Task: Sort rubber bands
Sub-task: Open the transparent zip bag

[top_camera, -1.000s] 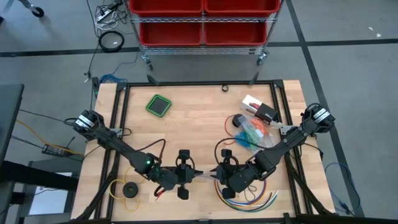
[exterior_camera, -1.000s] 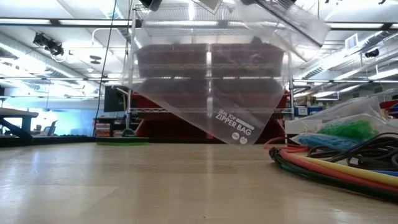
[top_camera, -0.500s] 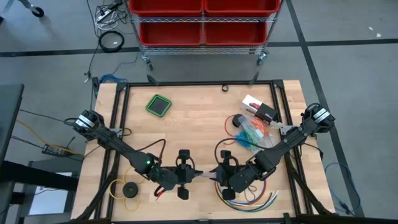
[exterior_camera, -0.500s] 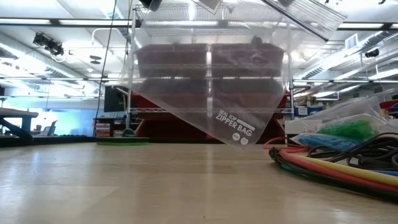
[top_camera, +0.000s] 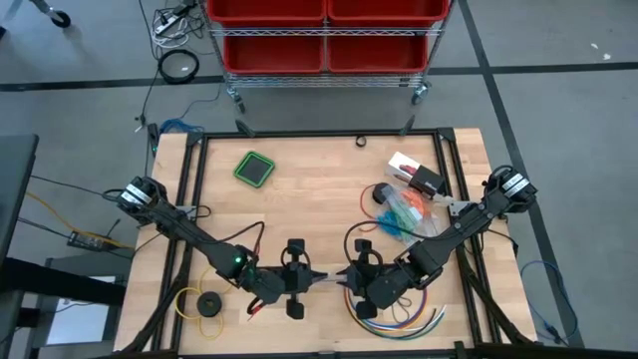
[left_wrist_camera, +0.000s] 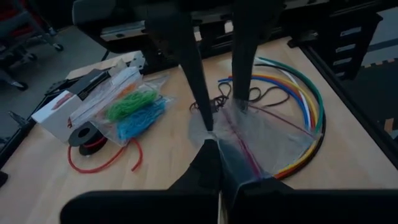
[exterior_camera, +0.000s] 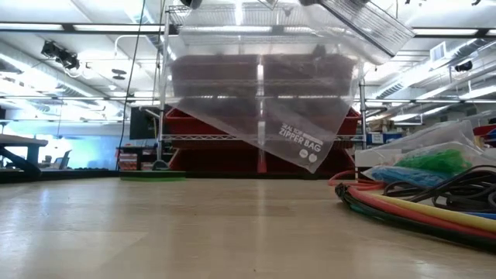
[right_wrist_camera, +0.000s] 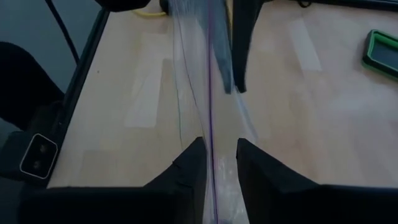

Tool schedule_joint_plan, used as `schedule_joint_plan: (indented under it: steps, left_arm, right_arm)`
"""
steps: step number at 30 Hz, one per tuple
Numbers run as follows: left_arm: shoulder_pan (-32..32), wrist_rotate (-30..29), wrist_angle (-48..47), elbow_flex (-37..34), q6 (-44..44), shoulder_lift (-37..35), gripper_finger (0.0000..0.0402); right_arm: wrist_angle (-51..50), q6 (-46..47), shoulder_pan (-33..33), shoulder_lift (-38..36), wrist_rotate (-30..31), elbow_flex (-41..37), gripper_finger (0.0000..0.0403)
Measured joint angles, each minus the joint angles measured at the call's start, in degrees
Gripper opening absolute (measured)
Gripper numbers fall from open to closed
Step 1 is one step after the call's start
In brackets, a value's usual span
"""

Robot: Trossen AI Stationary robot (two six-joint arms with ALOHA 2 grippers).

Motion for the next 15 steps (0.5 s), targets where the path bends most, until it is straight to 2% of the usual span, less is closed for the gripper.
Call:
schedule_joint_plan:
  steps: [7, 15]
  left_arm:
    - [0.0, 2.9, -0.3, 0.0, 0.0, 0.0, 0.0]
    - [0.0, 2.9, 0.3, 0.0, 0.0, 0.0, 0.0]
  right_arm:
    - [-0.3, -0.6, 0.4, 0.0, 3.0, 0.0, 0.0059]
    - [0.2, -1.0, 0.4, 0.0, 2.1, 0.0, 0.0043]
